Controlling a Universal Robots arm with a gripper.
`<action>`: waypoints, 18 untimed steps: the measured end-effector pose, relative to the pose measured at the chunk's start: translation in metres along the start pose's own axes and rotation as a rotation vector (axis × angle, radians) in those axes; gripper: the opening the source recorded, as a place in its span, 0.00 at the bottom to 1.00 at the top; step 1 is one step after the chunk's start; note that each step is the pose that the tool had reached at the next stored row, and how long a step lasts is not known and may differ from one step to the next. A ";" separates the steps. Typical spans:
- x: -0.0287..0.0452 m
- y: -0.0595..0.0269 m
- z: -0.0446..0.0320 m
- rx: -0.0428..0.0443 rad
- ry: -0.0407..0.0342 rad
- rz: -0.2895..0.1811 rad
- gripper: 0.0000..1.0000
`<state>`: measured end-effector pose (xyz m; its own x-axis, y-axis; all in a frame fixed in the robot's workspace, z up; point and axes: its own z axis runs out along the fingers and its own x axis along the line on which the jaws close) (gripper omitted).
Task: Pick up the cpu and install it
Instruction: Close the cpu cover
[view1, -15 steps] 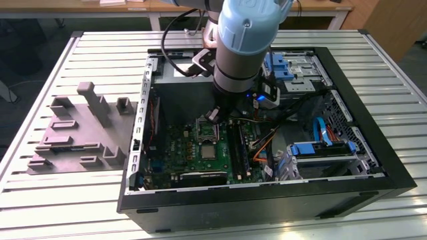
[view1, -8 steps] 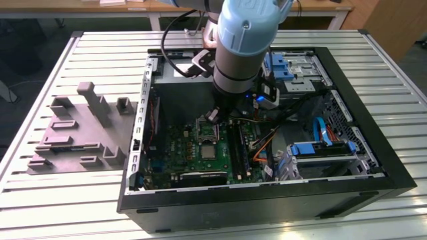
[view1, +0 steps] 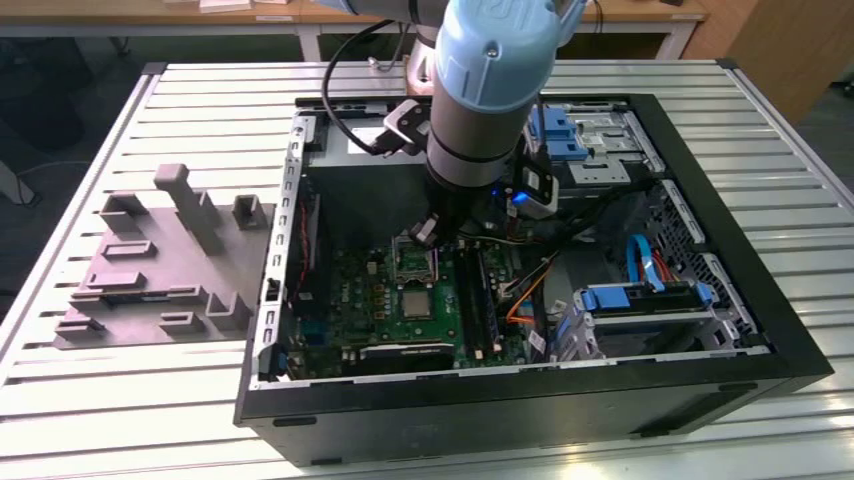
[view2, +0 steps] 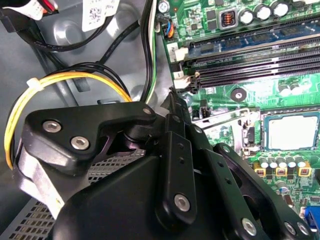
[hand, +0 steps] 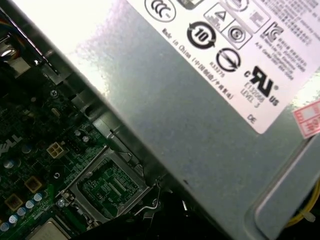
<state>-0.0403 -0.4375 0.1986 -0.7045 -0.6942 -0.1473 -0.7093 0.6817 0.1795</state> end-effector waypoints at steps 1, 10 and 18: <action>-0.0002 0.0001 -0.0001 0.0001 0.0006 0.000 0.11; -0.0018 0.0017 0.0002 0.0101 0.0123 0.001 0.11; -0.0027 0.0027 -0.0004 0.0207 0.0250 0.001 0.11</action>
<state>-0.0404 -0.4339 0.1999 -0.7048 -0.6987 -0.1227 -0.7089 0.6870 0.1595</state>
